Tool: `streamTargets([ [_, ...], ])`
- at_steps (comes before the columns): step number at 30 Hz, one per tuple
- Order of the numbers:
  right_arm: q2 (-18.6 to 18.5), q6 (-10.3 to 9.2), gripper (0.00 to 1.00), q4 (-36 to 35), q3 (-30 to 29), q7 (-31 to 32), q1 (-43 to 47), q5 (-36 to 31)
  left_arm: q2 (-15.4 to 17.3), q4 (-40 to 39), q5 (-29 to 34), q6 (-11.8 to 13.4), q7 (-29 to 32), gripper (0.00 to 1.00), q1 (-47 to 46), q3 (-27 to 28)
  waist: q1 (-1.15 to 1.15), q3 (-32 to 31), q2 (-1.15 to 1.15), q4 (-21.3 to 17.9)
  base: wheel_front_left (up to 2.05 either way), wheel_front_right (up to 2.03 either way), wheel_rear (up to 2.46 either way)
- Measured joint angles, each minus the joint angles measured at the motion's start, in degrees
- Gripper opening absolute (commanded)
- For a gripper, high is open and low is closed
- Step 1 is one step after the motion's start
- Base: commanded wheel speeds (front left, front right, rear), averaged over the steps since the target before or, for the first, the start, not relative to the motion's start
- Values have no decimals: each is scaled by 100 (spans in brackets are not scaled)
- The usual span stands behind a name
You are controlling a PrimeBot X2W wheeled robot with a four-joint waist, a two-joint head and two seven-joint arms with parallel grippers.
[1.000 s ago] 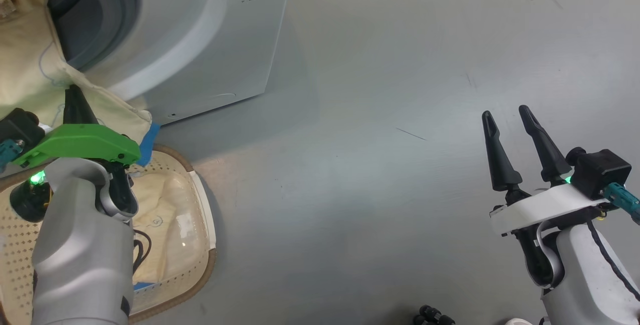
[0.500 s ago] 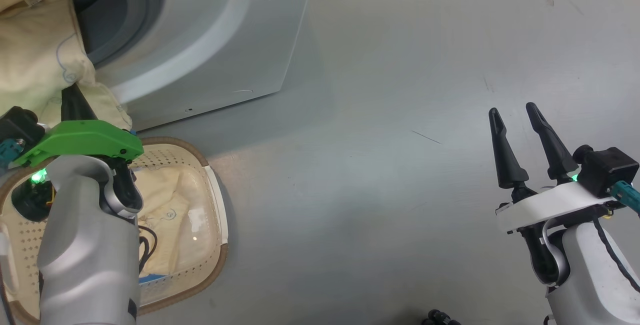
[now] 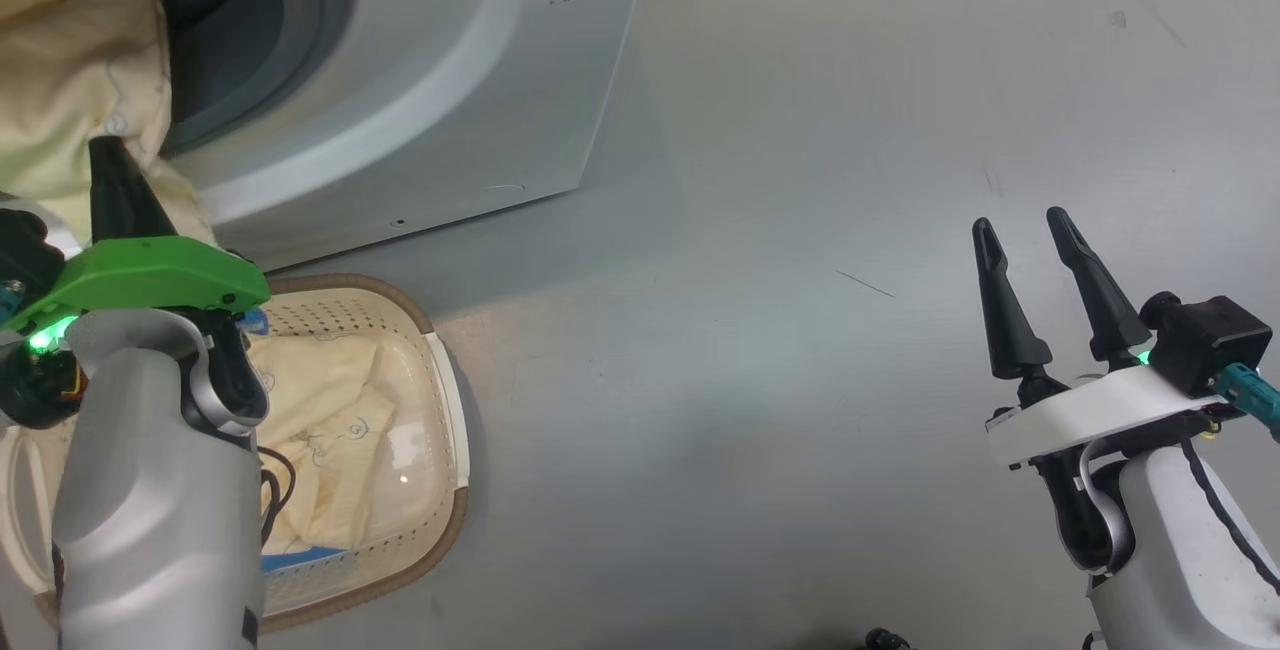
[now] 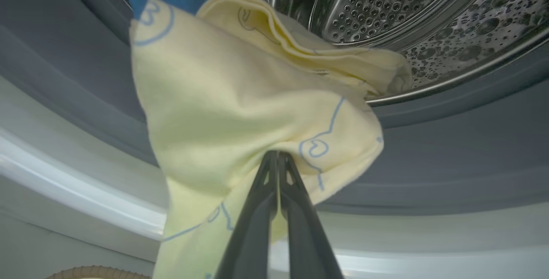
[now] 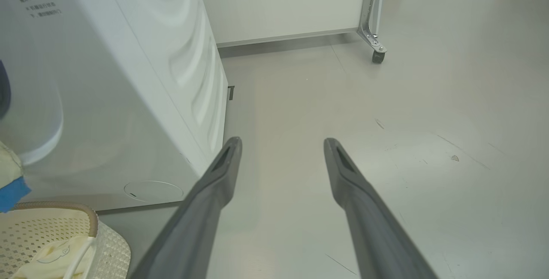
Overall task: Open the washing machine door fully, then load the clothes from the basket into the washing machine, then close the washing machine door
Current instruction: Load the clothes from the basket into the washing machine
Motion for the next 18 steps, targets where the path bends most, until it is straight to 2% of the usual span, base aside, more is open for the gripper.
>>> streamTargets([
  [18, 54, 0, 100, 21, 58, 0, 1, 1, 10, -478, 162, 9, -15, 0, -21, -240, 0, -40, 0, -28, 0, 0, 0],
])
